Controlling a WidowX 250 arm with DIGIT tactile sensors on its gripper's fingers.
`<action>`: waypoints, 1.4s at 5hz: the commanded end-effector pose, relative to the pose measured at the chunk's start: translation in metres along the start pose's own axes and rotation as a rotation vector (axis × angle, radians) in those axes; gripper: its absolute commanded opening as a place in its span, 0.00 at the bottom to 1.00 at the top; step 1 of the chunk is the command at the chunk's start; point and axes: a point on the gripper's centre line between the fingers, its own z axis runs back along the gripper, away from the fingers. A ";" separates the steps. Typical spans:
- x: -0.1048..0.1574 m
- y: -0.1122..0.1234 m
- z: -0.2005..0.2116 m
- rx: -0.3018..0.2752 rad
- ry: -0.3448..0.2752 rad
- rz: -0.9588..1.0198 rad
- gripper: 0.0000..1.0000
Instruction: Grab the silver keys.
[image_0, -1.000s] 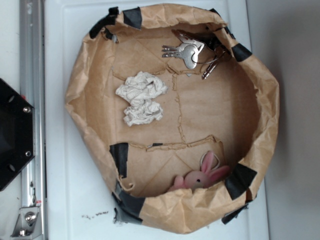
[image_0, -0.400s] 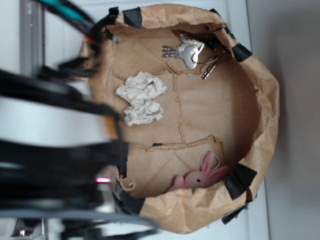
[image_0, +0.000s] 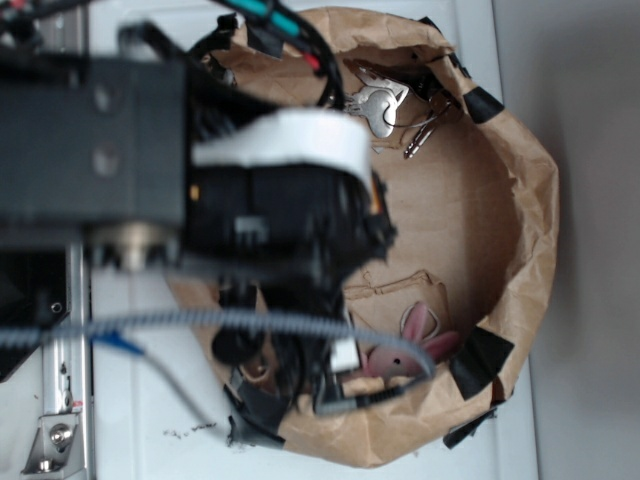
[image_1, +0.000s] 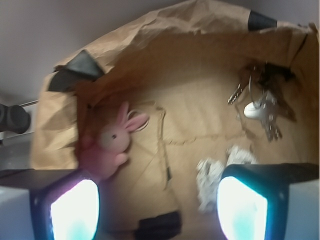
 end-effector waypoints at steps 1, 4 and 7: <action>0.006 0.039 0.002 0.154 -0.188 0.003 1.00; 0.006 0.039 0.002 0.154 -0.188 0.003 1.00; 0.004 0.046 -0.055 0.190 -0.325 0.186 1.00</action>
